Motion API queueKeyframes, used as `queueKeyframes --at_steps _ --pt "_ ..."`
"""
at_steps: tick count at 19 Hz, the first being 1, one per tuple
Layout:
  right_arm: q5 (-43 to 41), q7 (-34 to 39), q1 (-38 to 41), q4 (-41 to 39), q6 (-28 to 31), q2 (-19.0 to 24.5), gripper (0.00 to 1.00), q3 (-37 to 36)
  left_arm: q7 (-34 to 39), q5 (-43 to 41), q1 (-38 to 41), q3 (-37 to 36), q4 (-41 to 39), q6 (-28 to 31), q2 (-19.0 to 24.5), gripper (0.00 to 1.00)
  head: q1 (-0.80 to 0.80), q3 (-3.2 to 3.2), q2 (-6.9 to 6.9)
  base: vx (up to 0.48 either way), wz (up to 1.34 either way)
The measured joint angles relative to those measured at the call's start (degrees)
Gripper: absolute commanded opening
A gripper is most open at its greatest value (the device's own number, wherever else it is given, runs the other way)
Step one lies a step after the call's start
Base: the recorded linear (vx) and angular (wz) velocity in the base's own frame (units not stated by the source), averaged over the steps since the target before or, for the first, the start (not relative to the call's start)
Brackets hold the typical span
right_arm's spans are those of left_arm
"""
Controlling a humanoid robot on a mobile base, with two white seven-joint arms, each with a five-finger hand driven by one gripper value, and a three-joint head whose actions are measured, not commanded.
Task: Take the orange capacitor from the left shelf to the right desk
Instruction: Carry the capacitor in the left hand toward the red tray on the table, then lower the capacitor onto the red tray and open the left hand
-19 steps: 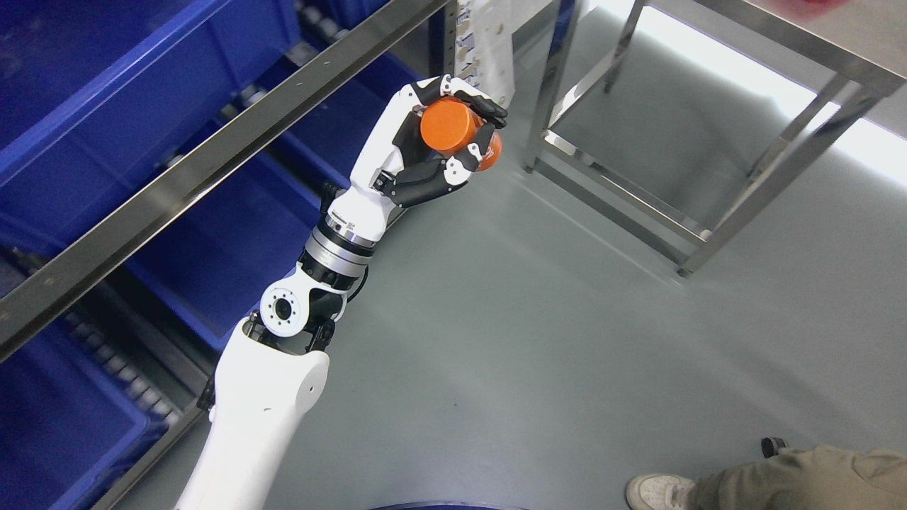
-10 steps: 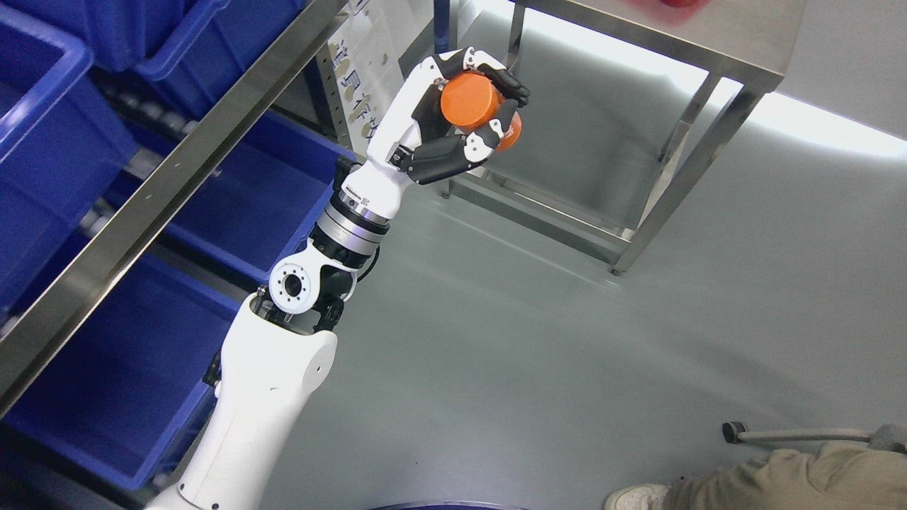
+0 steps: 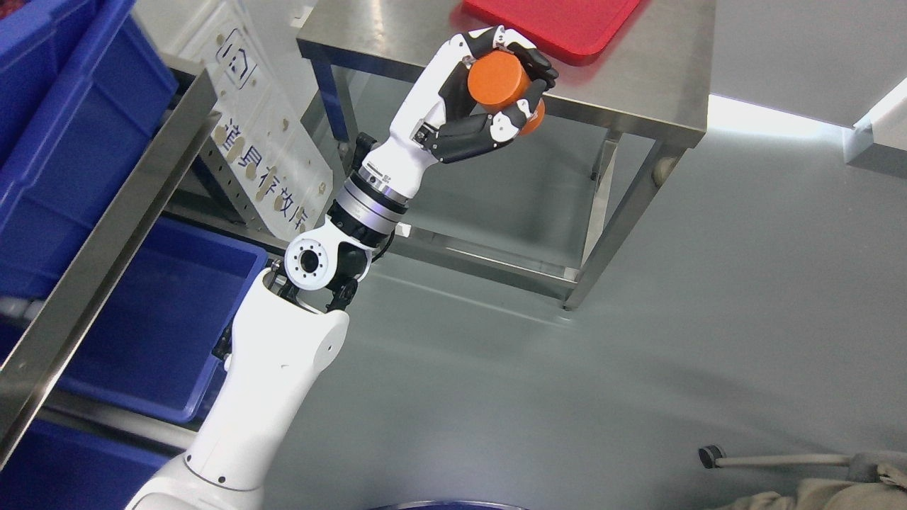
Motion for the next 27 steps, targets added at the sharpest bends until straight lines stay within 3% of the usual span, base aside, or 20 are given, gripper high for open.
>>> queueKeyframes --at_steps 15,21,27 --pt "0.0 0.0 0.0 0.0 0.0 0.0 1.0 0.0 7.1 -1.9 -15.4 -4.3 17.2 3.8 0.0 0.03 0.0 0.0 0.0 0.292 -0.17" --pt "0.0 0.0 0.0 0.0 0.0 0.0 1.0 0.0 9.9 -3.4 -17.6 -6.4 25.5 4.1 0.0 0.04 0.0 0.0 0.0 0.119 -0.06" --pt "0.0 0.0 0.0 0.0 0.0 0.0 1.0 0.0 11.2 -4.1 -18.3 -7.8 30.8 4.1 0.0 0.12 0.0 0.0 0.0 0.049 -0.01"
